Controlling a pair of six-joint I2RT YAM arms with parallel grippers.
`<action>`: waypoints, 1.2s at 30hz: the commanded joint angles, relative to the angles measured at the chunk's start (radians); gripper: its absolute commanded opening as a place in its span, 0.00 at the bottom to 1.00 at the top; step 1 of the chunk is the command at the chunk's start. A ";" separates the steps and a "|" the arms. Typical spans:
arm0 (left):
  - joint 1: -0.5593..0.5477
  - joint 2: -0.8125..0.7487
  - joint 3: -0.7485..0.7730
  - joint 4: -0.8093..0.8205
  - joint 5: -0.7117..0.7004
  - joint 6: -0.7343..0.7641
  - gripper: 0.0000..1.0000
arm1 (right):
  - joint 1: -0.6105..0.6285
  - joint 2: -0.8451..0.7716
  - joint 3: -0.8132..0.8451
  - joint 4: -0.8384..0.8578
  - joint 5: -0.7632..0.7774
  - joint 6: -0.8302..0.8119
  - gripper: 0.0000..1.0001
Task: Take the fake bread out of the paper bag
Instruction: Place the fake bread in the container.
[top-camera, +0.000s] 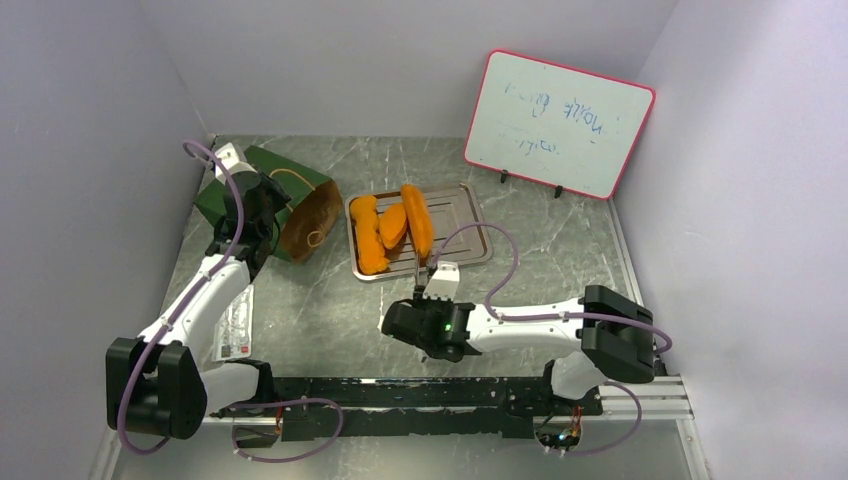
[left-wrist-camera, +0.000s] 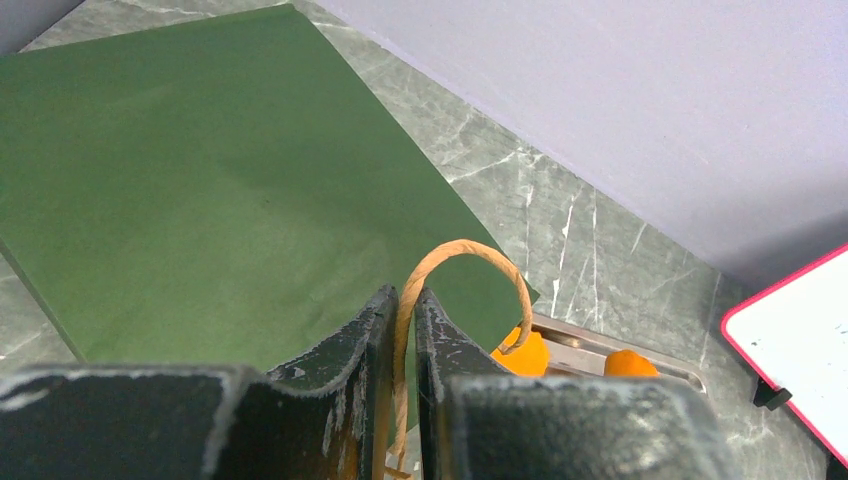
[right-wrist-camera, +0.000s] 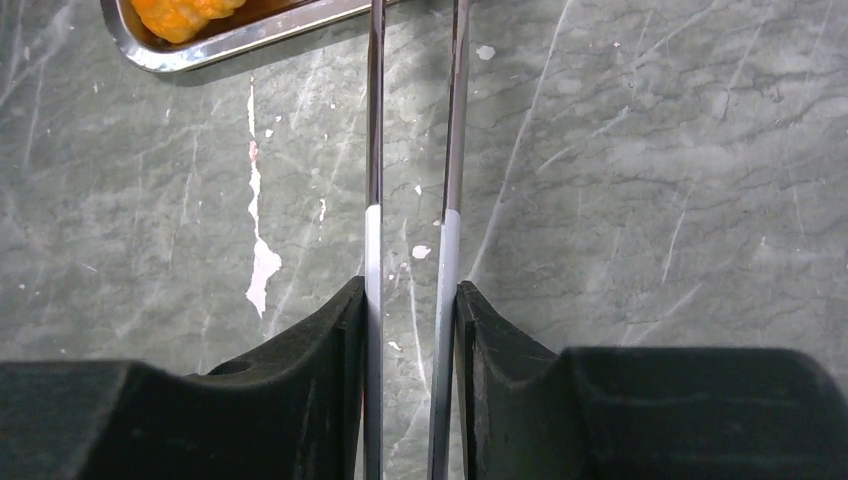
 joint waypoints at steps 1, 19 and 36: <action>0.010 -0.028 0.003 0.026 0.015 -0.002 0.07 | 0.006 -0.036 -0.006 -0.015 0.025 0.048 0.32; 0.010 -0.033 0.011 0.015 0.010 0.007 0.07 | 0.035 -0.095 -0.002 -0.095 0.023 0.084 0.34; 0.010 -0.049 -0.014 0.021 0.000 0.020 0.07 | 0.176 -0.161 0.025 -0.290 0.079 0.252 0.32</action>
